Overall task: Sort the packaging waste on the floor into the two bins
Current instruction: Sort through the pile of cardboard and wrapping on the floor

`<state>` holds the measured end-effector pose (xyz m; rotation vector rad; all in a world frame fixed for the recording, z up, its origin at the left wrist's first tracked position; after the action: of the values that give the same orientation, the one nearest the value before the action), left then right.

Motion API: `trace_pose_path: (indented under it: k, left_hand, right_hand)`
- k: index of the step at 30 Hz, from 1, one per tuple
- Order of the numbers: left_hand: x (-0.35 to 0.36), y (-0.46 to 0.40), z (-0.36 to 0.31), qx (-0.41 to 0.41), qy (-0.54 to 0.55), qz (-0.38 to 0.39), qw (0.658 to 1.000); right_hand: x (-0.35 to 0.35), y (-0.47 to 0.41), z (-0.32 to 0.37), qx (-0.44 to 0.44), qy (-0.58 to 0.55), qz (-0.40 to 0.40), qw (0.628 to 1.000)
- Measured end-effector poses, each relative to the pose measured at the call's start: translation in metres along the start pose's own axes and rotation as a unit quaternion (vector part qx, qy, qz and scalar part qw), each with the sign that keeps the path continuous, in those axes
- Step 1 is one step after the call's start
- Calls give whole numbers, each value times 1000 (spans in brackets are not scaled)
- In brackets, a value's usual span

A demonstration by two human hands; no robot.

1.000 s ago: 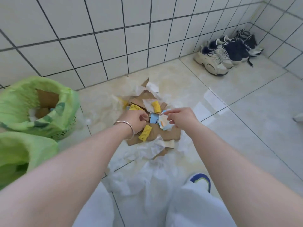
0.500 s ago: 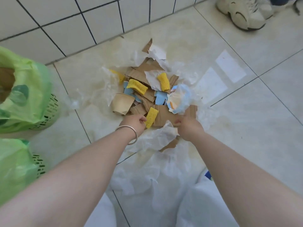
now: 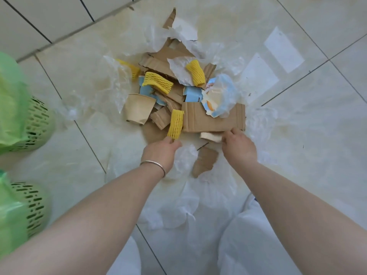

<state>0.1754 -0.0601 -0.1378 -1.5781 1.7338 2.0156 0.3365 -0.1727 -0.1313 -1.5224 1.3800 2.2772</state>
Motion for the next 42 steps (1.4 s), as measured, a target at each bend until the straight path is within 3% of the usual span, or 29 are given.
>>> trace_pose_path:
  k: [3,6,9,11,13,17,20,22,26,28,33,37,40,42]
  left_hand:
    - [-17,7,33,-103,84,-42,990]
    - [-28,20,51,-184,180,-103,961]
    - [-32,24,28,-97,152,-138,974]
    - [-18,18,-7,10,111,-89,990]
    - [7,9,-28,19,147,-7,989]
    - [42,0,-35,-121,354,90,923]
    - [46,-7,-38,-136,398,125,899]
    - [41,-6,-37,-131,416,127,891]
    - [32,-7,-23,-131,462,105,871]
    - [24,-7,-14,-134,505,55,851]
    - [1,-3,-12,-91,678,-28,729]
    - [-9,-13,-7,-137,684,-64,713]
    - [8,-25,-11,-208,702,-16,681]
    - [13,-34,-19,-213,721,12,660]
  right_hand:
    - [-7,1,-7,19,-58,-32,998]
    - [-2,2,-11,56,-171,-5,984]
    - [7,8,-7,93,-186,5,978]
    - [16,15,-9,135,-229,-5,964]
    - [33,21,-13,195,-320,14,927]
    - [64,29,-8,255,-467,77,843]
    - [80,27,11,229,-501,137,823]
    - [90,25,23,203,-556,156,791]
    - [81,24,22,195,-604,120,764]
    - [73,25,11,220,-634,74,738]
    - [61,26,-20,292,-688,5,664]
    - [55,11,-29,280,-704,12,653]
    - [47,4,-31,287,-689,44,664]
    - [44,-3,-28,290,-685,72,665]
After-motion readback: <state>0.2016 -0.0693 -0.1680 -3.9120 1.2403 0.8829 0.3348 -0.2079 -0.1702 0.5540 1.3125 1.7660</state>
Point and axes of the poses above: each hand's wrist, its own y-axis away from the middle knuckle, its own x-axis out of the palm, z = x × y, the point moved 8 cm from there along -y, towards the middle knuckle, and after that the axes turned 15 degrees about z, right-handed, at the moved point
